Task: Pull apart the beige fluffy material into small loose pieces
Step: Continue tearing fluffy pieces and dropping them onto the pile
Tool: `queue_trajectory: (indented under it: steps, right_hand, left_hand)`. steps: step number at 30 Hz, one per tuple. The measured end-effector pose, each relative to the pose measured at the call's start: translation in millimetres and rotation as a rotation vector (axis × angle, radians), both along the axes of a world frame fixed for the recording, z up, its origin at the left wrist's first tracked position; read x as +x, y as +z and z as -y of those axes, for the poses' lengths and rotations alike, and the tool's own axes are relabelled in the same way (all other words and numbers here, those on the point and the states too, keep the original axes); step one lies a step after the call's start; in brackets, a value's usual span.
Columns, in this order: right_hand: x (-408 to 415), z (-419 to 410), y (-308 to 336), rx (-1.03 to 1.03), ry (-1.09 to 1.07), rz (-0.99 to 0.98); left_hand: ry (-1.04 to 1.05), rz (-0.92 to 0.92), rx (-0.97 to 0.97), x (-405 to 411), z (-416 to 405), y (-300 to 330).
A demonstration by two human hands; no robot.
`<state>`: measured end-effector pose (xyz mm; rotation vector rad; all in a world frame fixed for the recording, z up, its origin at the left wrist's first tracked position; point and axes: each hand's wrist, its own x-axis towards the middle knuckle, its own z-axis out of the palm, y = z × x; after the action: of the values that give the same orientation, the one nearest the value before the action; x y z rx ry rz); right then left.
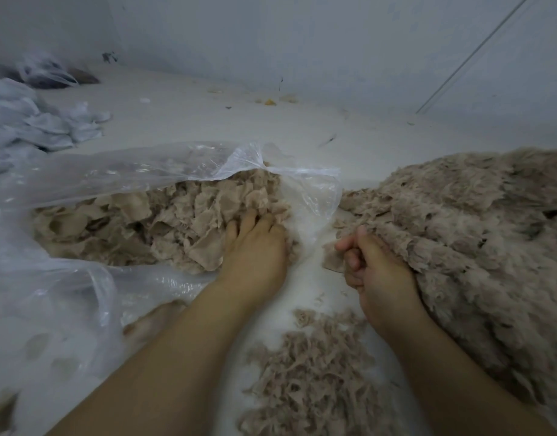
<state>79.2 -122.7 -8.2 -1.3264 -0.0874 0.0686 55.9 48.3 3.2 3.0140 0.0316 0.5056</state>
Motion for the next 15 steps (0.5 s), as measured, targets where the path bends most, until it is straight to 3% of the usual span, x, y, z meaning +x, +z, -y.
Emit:
queue_trajectory:
  steps: [4, 6, 10, 13, 15]
  right_hand:
    - [0.2, -0.3, -0.2, 0.004, 0.0, 0.0]
    - [-0.6, -1.0, 0.6, 0.012, -0.001, -0.009]
    - [-1.8, -2.4, 2.9, 0.059, 0.001, -0.035]
    - [-2.4, -1.9, 3.6, 0.043, 0.004, -0.027]
    - [-2.3, -2.2, 3.5, 0.044, 0.004, -0.027]
  left_hand:
    - [-0.087, 0.231, -0.055, -7.5, 9.5, 6.5]
    - [-0.224, 0.318, -0.111, -7.9, 17.7, 6.0]
    - [-0.442, 0.082, -0.384, -7.5, 38.0, -1.7]
    - [-0.328, 0.039, -0.458, -1.1, 46.3, -9.0]
    - [-0.264, 0.071, -0.641, 1.6, 45.8, -9.0]
